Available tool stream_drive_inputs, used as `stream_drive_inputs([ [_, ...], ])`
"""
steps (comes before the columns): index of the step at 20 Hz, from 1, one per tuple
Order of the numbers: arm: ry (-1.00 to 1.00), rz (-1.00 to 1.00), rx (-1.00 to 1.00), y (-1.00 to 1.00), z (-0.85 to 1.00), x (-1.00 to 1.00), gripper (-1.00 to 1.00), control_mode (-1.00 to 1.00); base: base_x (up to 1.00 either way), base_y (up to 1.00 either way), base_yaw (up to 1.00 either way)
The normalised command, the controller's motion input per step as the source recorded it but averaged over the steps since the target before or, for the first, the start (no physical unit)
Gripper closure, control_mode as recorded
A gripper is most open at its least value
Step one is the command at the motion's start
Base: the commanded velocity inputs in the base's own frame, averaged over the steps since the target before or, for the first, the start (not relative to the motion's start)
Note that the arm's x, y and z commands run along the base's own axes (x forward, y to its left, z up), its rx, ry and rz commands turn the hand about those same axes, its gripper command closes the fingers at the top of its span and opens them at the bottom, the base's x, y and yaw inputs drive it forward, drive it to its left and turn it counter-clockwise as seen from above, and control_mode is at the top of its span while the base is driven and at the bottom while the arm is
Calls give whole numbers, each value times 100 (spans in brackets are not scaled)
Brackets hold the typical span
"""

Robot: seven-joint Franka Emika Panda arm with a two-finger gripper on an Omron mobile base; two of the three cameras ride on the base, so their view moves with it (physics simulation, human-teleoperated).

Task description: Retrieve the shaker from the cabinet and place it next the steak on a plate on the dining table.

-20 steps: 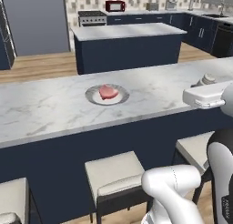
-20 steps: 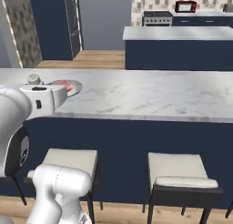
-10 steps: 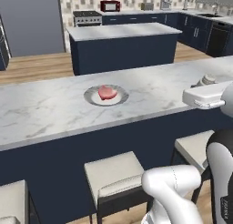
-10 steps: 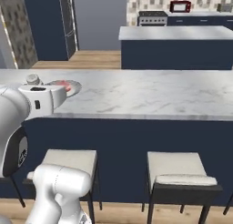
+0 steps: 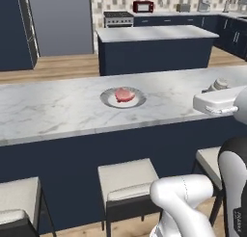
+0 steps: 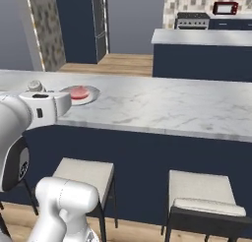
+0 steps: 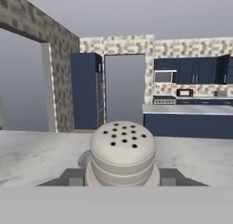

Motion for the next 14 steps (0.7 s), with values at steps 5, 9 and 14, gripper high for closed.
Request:
stream_drive_inputs([
  [5,6,5,0,0,0,18,100,-100,18,1,14],
  [9,17,1,-1,2,-6,69,100,-100,0,0,0],
  [14,7,0,-2,3,-25,67,100,-100,0,0,0],
])
